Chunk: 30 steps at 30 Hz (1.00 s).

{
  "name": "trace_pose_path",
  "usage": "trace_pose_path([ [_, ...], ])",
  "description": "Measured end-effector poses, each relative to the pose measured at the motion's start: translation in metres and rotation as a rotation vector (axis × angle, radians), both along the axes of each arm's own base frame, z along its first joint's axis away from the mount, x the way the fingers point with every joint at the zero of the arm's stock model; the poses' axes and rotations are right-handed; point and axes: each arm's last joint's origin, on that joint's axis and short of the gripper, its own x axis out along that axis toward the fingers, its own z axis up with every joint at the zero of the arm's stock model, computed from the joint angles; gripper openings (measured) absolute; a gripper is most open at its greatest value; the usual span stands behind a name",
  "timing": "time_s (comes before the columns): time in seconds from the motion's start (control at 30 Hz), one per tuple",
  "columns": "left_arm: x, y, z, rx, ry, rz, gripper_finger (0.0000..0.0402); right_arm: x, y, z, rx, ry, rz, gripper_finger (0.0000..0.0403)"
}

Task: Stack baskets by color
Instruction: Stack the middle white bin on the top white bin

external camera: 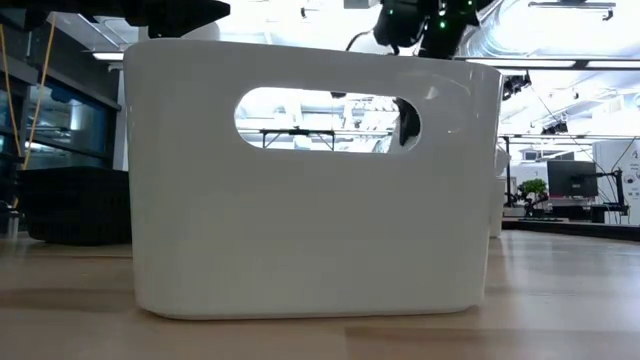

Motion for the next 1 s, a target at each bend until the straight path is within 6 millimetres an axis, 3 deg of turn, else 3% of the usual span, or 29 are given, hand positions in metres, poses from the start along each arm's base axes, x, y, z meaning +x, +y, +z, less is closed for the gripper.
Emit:
trace_pose_path([
  [0.6,0.0,0.0,0.0,0.0,0.0,0.0,0.0195,-0.016,0.001,-0.013,0.085,0.155,-0.074,0.0],
  [1.0,0.0,0.0,0.0,-0.001,0.001,0.0,0.0195,-0.002,-0.011,-0.053,0.174,0.3,-0.023,0.0],
])
